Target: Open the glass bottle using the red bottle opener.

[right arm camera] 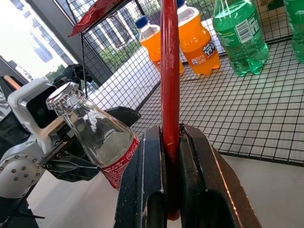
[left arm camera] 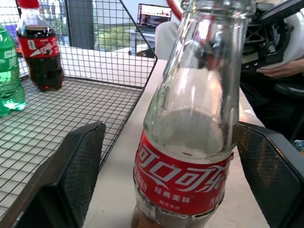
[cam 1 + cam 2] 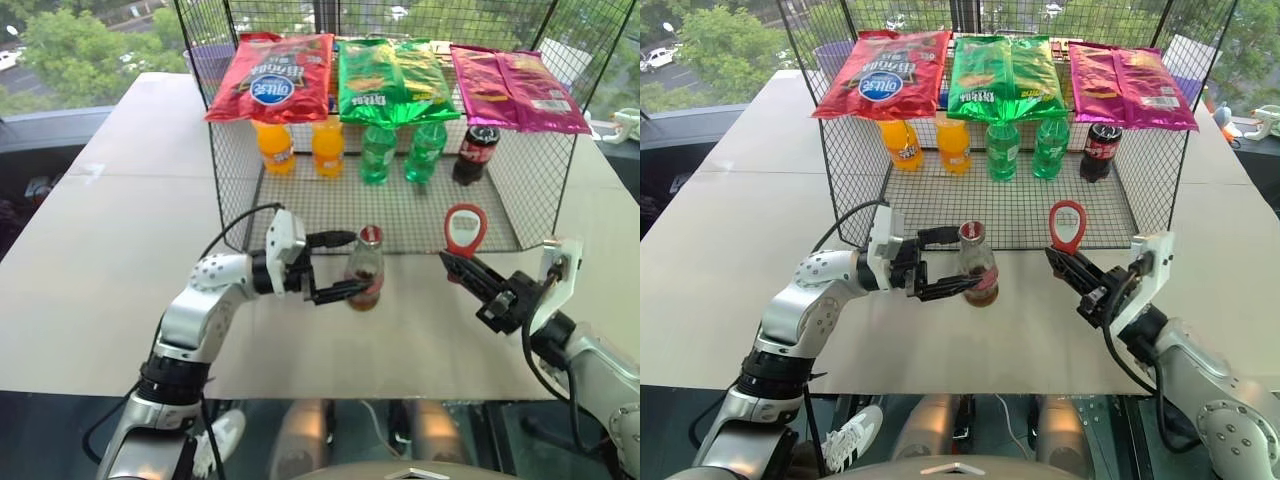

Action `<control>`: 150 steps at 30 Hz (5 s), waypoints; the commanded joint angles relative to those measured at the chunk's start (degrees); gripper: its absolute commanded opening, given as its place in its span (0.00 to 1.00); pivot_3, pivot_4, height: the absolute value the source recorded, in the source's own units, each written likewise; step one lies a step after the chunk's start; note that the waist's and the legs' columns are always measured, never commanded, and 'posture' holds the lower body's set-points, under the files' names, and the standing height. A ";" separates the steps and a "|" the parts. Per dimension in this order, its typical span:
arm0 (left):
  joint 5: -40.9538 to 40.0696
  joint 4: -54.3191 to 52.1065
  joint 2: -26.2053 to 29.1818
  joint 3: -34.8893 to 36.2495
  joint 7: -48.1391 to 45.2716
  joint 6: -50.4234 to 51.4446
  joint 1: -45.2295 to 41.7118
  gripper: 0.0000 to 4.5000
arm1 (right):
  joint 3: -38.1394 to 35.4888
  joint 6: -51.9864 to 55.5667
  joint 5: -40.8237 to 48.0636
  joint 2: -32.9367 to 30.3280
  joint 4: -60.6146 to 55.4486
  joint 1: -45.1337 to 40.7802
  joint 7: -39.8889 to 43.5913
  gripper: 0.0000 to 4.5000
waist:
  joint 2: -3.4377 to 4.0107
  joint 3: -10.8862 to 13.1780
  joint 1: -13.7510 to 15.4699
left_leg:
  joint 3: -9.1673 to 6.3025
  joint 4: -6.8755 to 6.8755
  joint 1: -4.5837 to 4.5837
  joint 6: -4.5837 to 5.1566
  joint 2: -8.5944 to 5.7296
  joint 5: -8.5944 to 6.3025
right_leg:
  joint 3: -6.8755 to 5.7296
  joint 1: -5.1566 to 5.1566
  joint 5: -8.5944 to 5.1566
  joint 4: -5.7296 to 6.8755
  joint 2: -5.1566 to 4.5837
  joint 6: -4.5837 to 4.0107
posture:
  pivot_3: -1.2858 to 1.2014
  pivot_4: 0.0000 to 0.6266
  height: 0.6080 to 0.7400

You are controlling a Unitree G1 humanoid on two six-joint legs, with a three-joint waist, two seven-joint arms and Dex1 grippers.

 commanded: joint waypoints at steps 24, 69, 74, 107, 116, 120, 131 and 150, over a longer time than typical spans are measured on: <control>1.15 4.44 -0.56 -2.56 -6.61 -2.03 -4.84 0.58 | 18.02 -21.50 -57.42 -14.06 1.23 -12.01 12.28 0.00 | 0.00 -0.02 -0.01 | 0.01 0.10 0.00 0.00 -0.11 0.00 | -0.01 0.00 0.00 0.03 0.04 0.01 | 0.52 0.24 1.00; 0.40 4.66 -2.01 -2.57 -7.29 4.35 -9.63 0.58 | 33.26 -53.39 -109.46 4.52 23.85 -10.79 -1.36 0.00 | -0.02 -0.15 -0.03 | 0.05 0.29 0.16 -0.04 -0.10 0.03 | 0.06 0.06 -0.01 0.34 0.01 0.00 | 0.52 0.24 1.00; 2.01 4.71 -1.67 -3.37 -8.17 2.40 -9.07 0.58 | 30.70 -52.58 -111.43 2.25 23.11 -11.89 0.00 0.00 | 0.00 -0.24 -0.02 | 0.05 0.30 0.18 -0.05 -0.11 0.03 | 0.06 0.08 -0.01 0.34 0.01 0.00 | 0.52 0.24 1.00; 2.81 10.92 -10.16 -2.08 -8.24 -8.33 -5.11 0.58 | 20.62 -51.91 -98.76 -13.43 16.68 -19.74 17.48 0.00 | -0.03 -0.32 0.21 | -0.09 0.34 0.39 -0.01 -0.11 0.02 | -0.08 0.42 -0.02 0.28 -0.17 0.00 | 0.52 0.24 1.00; 2.61 9.44 -9.22 -2.07 -8.11 -8.88 -3.28 0.58 | 14.86 -45.88 -92.89 -10.16 14.15 -27.29 18.05 0.00 | -0.03 -0.30 0.14 | -0.12 0.34 0.27 -0.01 -0.11 0.03 | -0.14 0.34 -0.02 0.25 -0.17 0.00 | 0.52 0.24 1.00; 2.49 8.89 -8.78 -1.99 -7.89 -8.85 -2.80 0.58 | 12.19 -42.17 -91.29 -8.79 11.97 -27.45 18.16 0.00 | -0.03 -0.30 0.24 | -0.16 0.34 0.11 0.00 -0.12 0.03 | -0.19 0.25 -0.01 0.21 -0.15 0.00 | 0.52 0.24 1.00; 2.28 7.70 -8.36 -2.13 -6.72 -8.99 -1.75 0.58 | 3.60 -4.62 -71.31 6.73 2.45 -11.94 20.68 0.00 | 0.00 -0.29 0.23 | -0.22 0.31 0.10 0.01 -0.06 0.02 | -0.26 0.27 -0.01 0.17 -0.14 0.00 | 0.52 0.24 1.00; 3.16 4.55 -6.47 -2.51 -4.86 -10.80 0.87 0.57 | -4.25 34.27 -45.61 8.90 1.08 -6.78 19.29 0.69 | 0.15 -0.21 0.00 | -0.24 0.23 0.08 -0.01 -0.03 0.00 | -0.28 0.23 -0.02 0.08 -0.17 0.00 | 0.52 0.24 1.00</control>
